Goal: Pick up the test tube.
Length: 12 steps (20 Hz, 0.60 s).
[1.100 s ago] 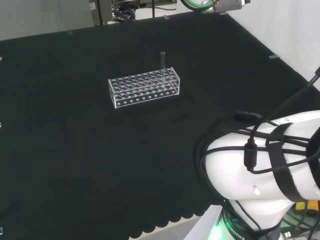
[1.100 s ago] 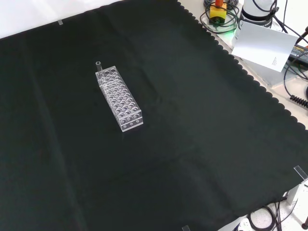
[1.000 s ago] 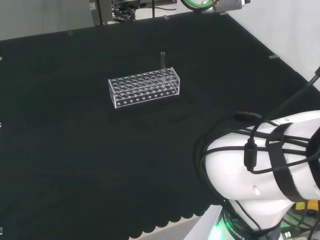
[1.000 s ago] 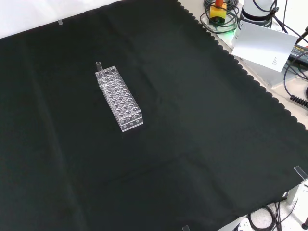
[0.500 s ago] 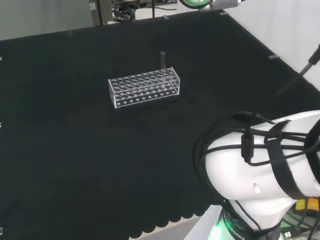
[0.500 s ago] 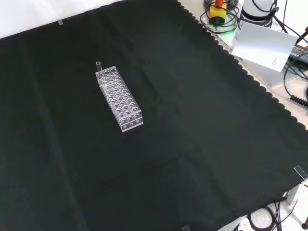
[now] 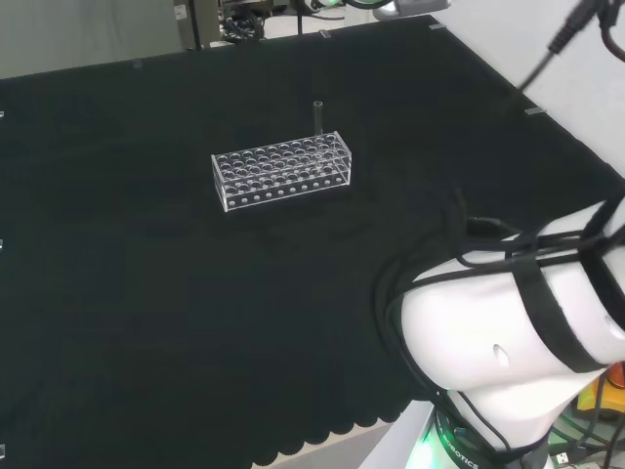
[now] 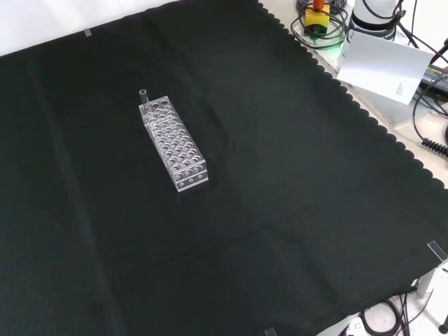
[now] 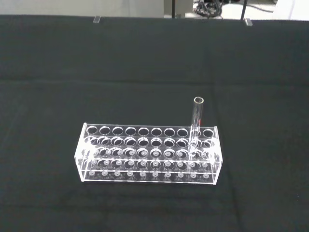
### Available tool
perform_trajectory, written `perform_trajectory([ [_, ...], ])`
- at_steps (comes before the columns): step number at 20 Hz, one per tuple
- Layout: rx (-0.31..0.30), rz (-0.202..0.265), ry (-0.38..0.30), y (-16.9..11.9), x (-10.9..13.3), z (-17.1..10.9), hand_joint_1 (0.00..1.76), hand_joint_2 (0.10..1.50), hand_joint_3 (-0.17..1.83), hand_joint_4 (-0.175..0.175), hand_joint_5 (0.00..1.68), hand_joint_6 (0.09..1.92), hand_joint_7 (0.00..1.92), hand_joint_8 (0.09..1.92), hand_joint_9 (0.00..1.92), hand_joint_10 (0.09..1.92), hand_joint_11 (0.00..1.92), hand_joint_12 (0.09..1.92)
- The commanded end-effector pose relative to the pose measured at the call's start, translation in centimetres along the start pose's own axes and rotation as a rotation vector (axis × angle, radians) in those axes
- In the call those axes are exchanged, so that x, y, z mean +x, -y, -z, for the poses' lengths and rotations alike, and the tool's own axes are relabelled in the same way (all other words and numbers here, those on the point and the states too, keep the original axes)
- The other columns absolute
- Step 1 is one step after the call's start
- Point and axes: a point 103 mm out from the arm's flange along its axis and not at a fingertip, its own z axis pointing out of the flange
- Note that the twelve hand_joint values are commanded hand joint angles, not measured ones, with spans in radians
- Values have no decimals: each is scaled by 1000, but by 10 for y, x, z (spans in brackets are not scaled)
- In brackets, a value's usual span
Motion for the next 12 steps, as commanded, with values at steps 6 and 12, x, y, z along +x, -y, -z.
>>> perform_trajectory([
  [6,98,10,28,-68,-14,-25,581,859,322,-14,0,87,54,87,0,258,0,972],
  [12,153,-13,44,-99,-27,-46,586,865,308,-16,4,87,13,277,0,353,0,1067],
])
